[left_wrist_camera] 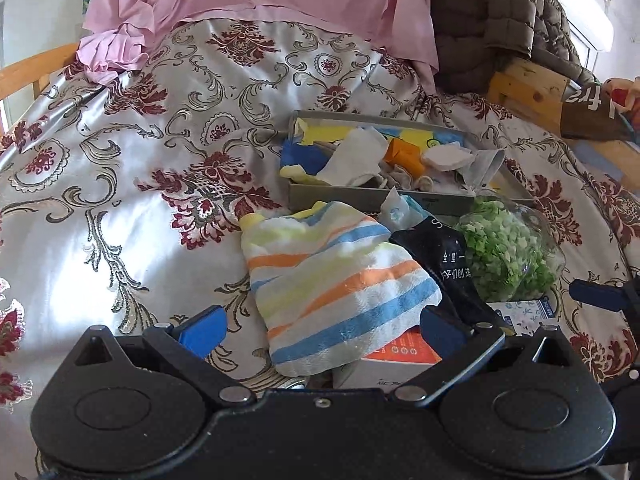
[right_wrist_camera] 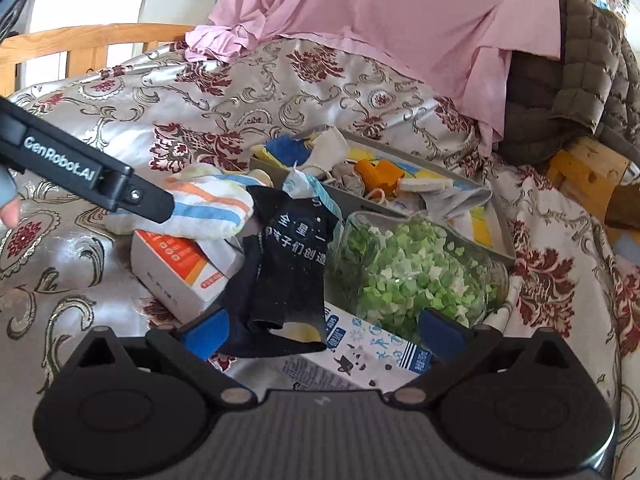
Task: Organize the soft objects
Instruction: 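Move the left tool to the striped towel while the right tool approaches the black cloth, then grasp the striped towel with the left tool while the right tool grasps the black cloth, then carry the striped towel and black cloth to the cartoon tray and open both tools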
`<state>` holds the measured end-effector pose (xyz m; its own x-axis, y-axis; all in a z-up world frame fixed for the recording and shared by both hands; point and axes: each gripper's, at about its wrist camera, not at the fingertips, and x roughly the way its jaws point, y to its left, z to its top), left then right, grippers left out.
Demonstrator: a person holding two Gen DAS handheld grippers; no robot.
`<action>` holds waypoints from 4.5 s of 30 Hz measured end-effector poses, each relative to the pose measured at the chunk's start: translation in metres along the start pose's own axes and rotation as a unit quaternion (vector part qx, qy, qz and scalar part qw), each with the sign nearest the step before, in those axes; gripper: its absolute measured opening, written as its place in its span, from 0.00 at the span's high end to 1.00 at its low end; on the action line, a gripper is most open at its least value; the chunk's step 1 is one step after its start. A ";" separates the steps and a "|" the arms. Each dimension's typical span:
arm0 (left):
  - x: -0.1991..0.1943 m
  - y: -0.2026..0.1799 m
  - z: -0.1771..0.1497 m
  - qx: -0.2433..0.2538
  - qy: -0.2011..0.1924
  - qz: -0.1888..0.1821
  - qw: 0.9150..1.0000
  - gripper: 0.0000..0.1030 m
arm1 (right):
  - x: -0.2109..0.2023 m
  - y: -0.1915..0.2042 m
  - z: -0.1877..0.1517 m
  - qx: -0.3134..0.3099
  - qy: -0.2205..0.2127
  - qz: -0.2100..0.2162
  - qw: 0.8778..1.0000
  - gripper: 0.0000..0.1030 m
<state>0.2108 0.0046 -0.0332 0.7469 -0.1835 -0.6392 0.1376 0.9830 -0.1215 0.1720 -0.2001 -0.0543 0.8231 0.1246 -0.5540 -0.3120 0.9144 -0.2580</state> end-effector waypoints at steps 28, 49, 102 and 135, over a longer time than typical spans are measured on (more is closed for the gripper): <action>0.020 0.017 0.000 -0.073 0.048 -0.077 0.993 0.70 | 0.030 0.000 0.002 0.059 0.025 0.042 0.997 0.54; -0.024 -0.004 -0.005 -0.042 0.043 -0.104 0.993 0.86 | 0.010 -0.028 -0.002 0.130 0.071 -0.045 0.988 0.97; -0.018 0.009 0.005 -0.137 0.002 -0.089 0.987 0.86 | 0.015 -0.009 -0.005 0.073 0.037 0.002 0.997 0.90; -0.127 -0.031 -0.043 -0.125 -0.081 -0.194 0.970 0.86 | -0.161 -0.029 -0.014 0.190 -0.146 -0.115 0.964 0.95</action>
<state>0.0837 -0.0030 0.0191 0.7658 -0.5166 -0.3831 0.2816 0.8049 -0.5224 0.0415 -0.2526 0.0312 0.9656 -0.0461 -0.2559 0.0455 0.9989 -0.0086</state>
